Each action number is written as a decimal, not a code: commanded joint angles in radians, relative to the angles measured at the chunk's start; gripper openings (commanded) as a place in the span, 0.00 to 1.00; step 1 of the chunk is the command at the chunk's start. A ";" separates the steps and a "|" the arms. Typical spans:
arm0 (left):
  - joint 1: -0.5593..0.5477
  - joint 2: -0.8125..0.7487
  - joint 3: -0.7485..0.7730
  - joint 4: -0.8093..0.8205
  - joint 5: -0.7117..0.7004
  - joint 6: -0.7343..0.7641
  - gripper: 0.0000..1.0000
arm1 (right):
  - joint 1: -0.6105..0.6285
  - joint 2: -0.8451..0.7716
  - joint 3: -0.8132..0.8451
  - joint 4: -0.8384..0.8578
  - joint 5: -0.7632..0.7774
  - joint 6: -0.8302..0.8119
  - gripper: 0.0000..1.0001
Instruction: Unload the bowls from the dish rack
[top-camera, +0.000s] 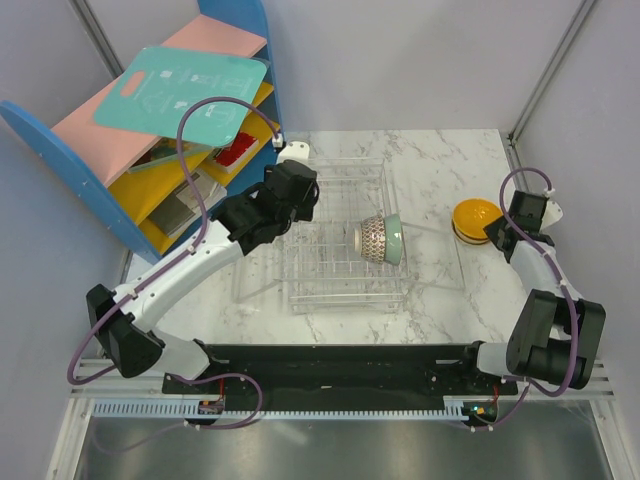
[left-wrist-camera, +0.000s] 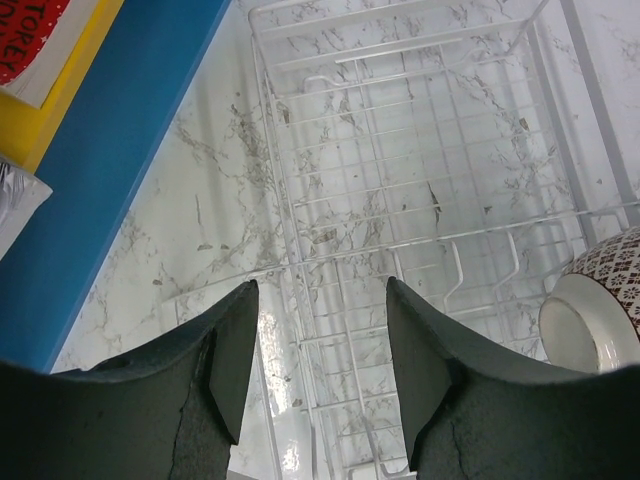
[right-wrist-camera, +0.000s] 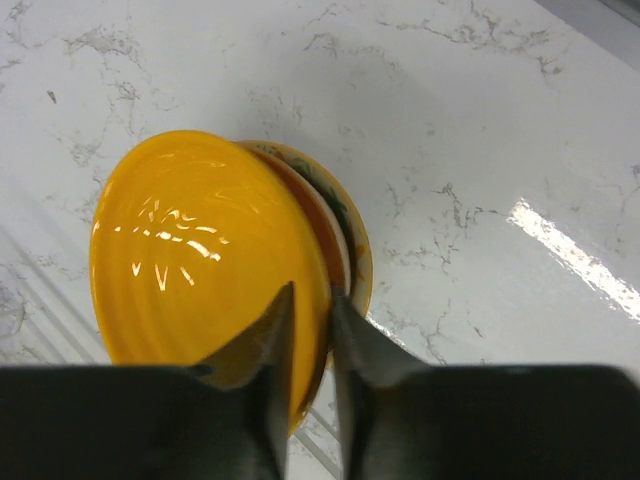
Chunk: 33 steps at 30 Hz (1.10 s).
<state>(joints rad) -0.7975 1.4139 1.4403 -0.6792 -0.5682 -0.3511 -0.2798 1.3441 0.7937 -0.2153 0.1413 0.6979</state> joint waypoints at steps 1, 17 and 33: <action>0.004 0.026 0.025 0.009 0.033 -0.025 0.61 | 0.001 -0.054 -0.022 0.017 0.020 -0.017 0.41; -0.052 0.120 0.188 -0.005 0.077 0.075 0.63 | 0.005 -0.178 0.065 -0.097 -0.063 0.084 0.79; -0.294 0.427 0.514 -0.183 0.008 0.146 0.65 | 0.007 -0.298 -0.067 -0.128 -0.197 0.048 0.80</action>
<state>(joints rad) -1.0325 1.8191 1.8721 -0.8124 -0.5175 -0.2565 -0.2768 1.0565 0.7528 -0.3382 -0.0158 0.7517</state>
